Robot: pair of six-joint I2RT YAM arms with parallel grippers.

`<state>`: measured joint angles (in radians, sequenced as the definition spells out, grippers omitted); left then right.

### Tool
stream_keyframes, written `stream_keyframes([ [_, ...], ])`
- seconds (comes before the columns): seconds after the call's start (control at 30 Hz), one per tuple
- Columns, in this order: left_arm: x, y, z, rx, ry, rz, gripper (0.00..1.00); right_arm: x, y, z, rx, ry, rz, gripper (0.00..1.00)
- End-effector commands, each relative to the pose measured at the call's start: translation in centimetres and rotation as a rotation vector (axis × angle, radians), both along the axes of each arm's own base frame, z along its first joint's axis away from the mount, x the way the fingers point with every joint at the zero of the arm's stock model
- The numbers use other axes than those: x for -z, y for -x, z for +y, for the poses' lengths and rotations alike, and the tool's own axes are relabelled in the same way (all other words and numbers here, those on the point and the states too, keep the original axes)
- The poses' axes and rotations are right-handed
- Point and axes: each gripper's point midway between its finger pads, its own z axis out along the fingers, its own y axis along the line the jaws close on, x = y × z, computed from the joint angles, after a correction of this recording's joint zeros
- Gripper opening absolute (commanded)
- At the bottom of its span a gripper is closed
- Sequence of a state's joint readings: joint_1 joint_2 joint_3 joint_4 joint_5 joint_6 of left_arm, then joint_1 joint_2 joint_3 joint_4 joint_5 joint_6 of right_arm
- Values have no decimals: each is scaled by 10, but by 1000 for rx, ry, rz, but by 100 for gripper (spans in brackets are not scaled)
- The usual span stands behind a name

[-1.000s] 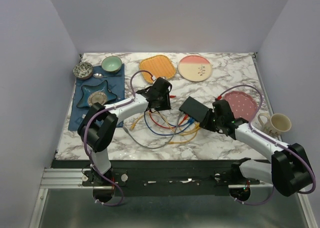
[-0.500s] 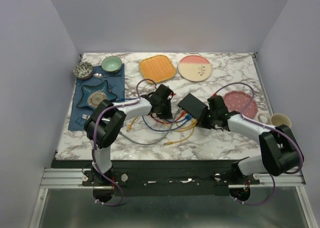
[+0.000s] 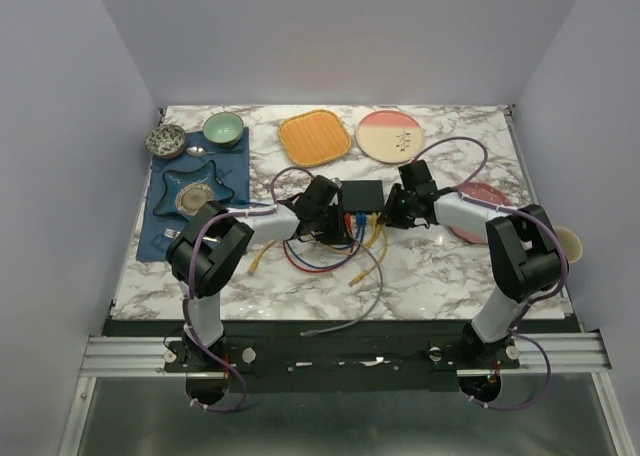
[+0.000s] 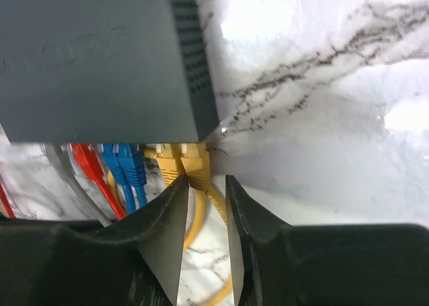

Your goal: Pull the plug from the switch port

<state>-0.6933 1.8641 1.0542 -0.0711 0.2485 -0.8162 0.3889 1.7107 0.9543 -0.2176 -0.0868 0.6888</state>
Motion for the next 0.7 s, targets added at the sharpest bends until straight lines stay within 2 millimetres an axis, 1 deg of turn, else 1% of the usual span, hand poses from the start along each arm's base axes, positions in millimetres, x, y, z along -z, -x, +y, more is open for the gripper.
stream_keyframes([
  [0.0,-6,24,-10,59,26,33,29,-16,-13,15,-12,-55,-59,41],
  [0.03,-8,21,-6,45,8,19,29,-20,-12,10,-4,-44,-75,42],
  [0.07,-8,13,2,11,-38,-19,30,-30,-10,8,-13,-40,-110,43],
  [0.1,-15,11,8,-7,-61,-34,30,-33,-6,4,-16,-28,-124,44],
  [0.13,-17,5,16,-34,-83,-49,31,-26,4,-2,-21,-2,-117,44],
  [0.17,-21,0,20,-52,-97,-68,32,-32,9,-5,-37,6,-139,44],
  [0.2,-29,-6,27,-80,-112,-92,32,-29,15,-7,-44,12,-134,44],
  [0.23,-32,-12,34,-105,-122,-100,33,-26,22,-9,-51,16,-125,45],
  [0.27,-37,-17,36,-119,-125,-116,33,-16,34,-12,-67,31,-104,45],
  [0.3,-40,-22,42,-132,-145,-132,34,-16,38,-13,-73,36,-108,45],
  [0.33,-41,-24,43,-136,-150,-138,35,-12,43,-16,-76,53,-104,45],
  [0.37,-47,-32,43,-143,-147,-151,36,-6,48,-17,-91,71,-96,45],
  [0.4,-42,-33,44,-141,-166,-136,36,0,51,-19,-98,86,-79,45],
  [0.43,-42,-36,44,-142,-170,-132,37,2,52,-19,-102,97,-73,46],
  [0.47,-46,-42,40,-144,-163,-142,37,4,51,-19,-112,105,-70,46],
  [0.5,-40,-44,40,-141,-175,-131,37,6,51,-19,-117,112,-62,46],
  [0.53,-39,-45,37,-131,-175,-122,37,11,52,-18,-126,120,-47,46],
  [0.57,-42,-49,31,-123,-163,-123,37,14,52,-17,-135,128,-41,46],
  [0.6,-33,-49,28,-111,-170,-102,37,16,51,-17,-137,134,-36,46],
  [0.67,-29,-51,22,-104,-161,-82,37,25,53,-16,-146,143,-10,44],
])
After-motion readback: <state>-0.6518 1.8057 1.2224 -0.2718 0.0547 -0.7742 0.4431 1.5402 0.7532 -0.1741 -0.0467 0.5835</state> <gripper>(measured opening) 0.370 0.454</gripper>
